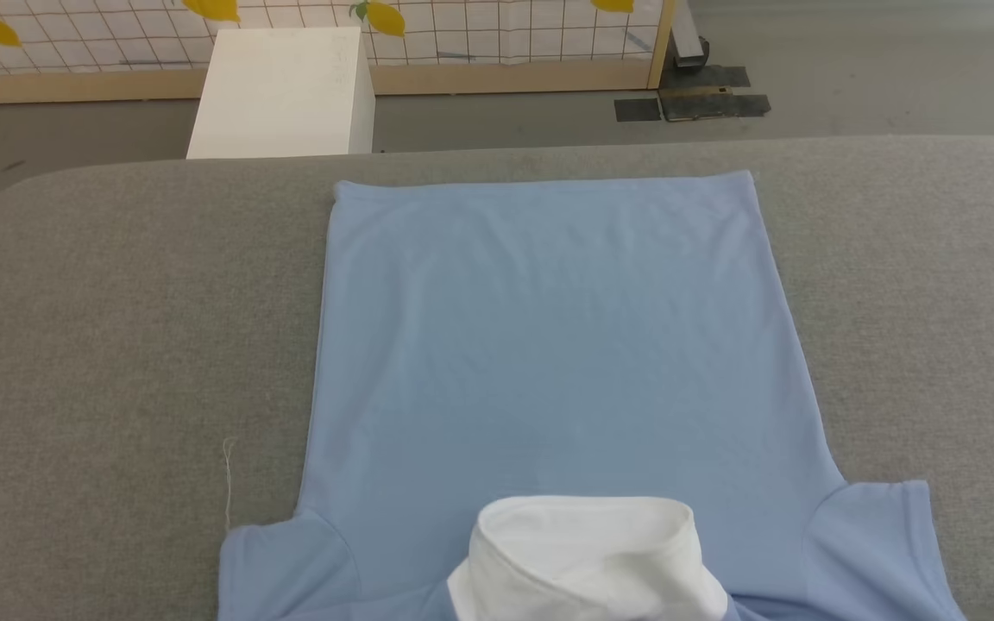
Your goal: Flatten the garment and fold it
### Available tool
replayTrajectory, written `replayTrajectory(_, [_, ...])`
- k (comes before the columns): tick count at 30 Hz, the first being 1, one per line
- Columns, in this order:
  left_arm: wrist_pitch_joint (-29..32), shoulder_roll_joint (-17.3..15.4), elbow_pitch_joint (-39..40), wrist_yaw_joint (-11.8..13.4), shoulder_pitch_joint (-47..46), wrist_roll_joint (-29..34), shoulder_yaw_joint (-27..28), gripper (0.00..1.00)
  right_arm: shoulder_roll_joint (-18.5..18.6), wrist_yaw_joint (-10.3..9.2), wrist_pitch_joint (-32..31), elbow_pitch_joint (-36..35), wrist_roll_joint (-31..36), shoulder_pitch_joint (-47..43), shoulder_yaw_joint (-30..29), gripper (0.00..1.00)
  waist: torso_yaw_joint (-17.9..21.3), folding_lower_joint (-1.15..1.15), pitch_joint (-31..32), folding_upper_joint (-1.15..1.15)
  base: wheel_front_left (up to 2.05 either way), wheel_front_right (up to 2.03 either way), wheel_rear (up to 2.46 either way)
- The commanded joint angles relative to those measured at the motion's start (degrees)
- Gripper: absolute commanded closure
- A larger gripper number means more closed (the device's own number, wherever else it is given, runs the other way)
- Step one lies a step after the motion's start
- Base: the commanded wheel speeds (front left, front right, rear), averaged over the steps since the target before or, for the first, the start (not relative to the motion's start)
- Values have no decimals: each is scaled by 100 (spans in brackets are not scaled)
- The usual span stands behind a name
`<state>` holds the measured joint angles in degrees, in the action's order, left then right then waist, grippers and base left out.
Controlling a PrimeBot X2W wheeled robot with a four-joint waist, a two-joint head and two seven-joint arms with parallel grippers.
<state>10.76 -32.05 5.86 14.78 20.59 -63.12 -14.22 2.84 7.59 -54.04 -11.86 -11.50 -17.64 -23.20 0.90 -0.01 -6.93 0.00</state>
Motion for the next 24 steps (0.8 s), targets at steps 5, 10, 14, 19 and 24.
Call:
replayTrajectory(5, [-170,153,50,-63,66,-77,21,100,6,-10,530,501,-324,-23,178,100,17,1,38,0,0,0,0])
replayTrajectory(10, [-204,176,41,-170,-71,-30,-37,100,5,-10,951,931,-360,222,474,100,39,1,28,0,0,0,0])
replayTrajectory(14, [-216,198,19,-212,-172,9,-84,100,5,-10,1099,1266,-332,414,635,100,35,1,19,0,0,0,0])
replayTrajectory(19, [-227,209,6,-240,-242,67,-145,100,4,-10,1207,1391,-261,534,616,100,-11,1,-5,0,0,0,0])
replayTrajectory(24, [-246,205,34,-263,-260,91,-165,100,4,-10,1718,961,-102,618,436,0,-66,1,-33,0,0,0,0])
